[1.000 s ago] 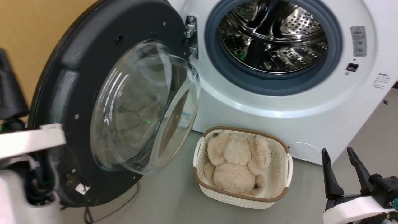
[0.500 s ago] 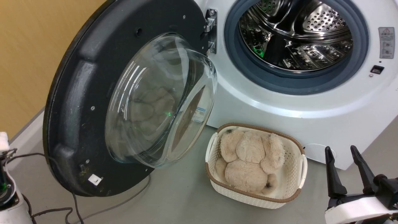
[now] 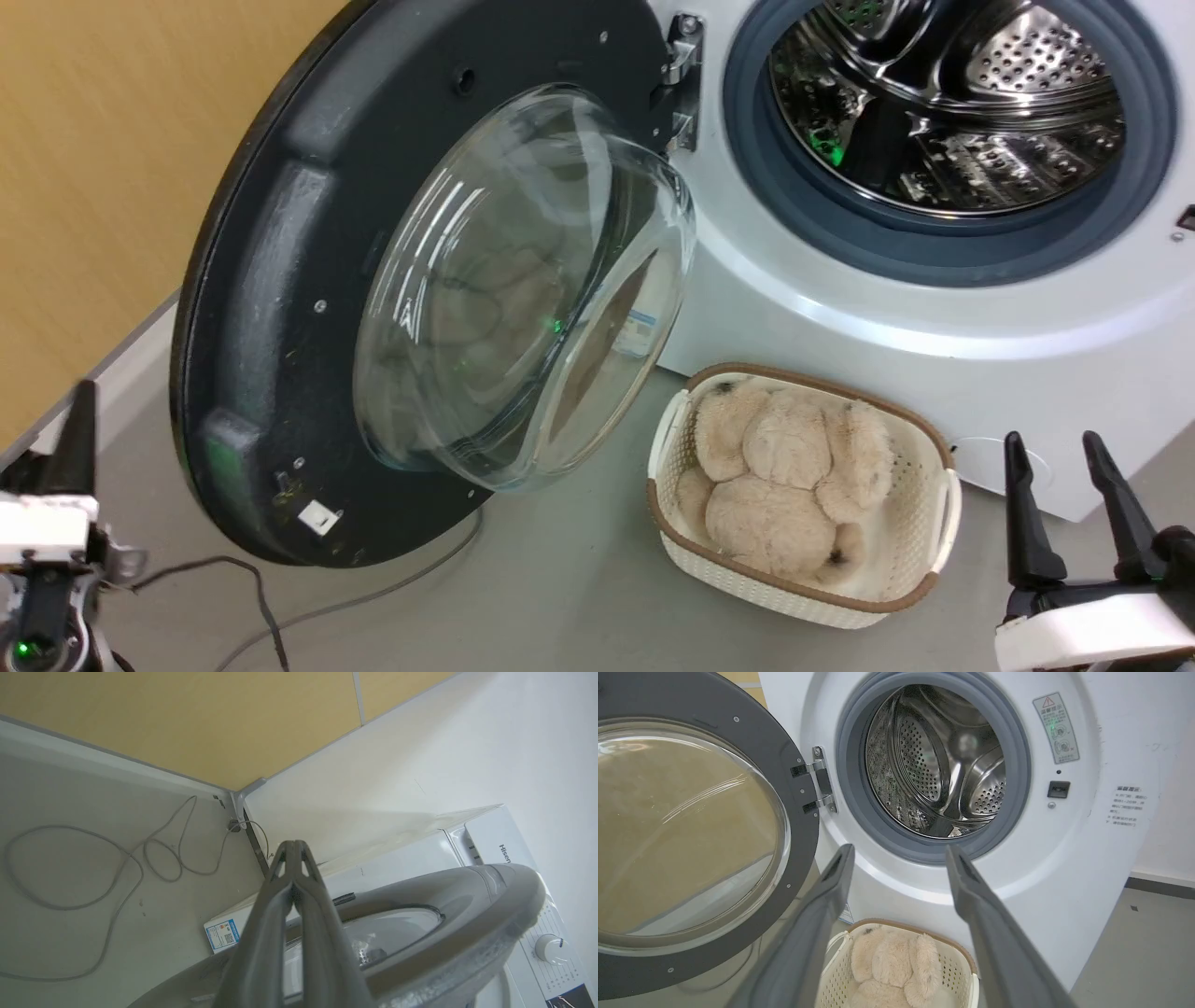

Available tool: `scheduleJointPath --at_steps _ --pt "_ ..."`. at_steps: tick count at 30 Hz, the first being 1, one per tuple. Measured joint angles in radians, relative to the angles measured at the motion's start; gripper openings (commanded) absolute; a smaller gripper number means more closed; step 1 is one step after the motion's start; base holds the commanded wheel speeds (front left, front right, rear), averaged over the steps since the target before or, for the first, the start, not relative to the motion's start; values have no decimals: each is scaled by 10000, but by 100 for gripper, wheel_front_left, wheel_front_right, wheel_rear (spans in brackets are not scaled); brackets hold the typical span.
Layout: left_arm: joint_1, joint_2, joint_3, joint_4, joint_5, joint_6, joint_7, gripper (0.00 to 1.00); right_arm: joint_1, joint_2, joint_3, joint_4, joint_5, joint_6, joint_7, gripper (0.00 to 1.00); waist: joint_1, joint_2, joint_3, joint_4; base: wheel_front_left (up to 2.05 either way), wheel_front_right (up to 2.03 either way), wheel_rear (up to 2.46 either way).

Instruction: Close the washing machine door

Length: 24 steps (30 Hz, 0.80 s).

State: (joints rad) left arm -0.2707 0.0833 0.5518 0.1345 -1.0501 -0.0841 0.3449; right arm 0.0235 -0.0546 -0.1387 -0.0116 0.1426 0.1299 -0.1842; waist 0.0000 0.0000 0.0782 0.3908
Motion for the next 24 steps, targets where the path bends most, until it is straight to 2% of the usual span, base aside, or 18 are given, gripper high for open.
scheduleJointPath --at_steps 8,15,20,24 --pt "471 -224 -541 -4 -1369 -86 884 0 0 0 -94 -21 98 0 -132 100 0 0 129 335 0 0 0" --pt "1049 -278 -1306 -416 -3016 -174 1672 0 -1 2 -188 -63 174 0 -305 100 0 0 204 552 0 0 0" --pt "1563 -286 -2280 -838 -3555 -247 2042 0 -2 2 -314 -81 207 0 -414 100 0 0 300 730 0 0 0" --pt "1891 -293 -3359 -1685 -3988 -263 2468 0 -3 4 -470 -107 259 0 -483 100 0 0 362 885 0 0 0"
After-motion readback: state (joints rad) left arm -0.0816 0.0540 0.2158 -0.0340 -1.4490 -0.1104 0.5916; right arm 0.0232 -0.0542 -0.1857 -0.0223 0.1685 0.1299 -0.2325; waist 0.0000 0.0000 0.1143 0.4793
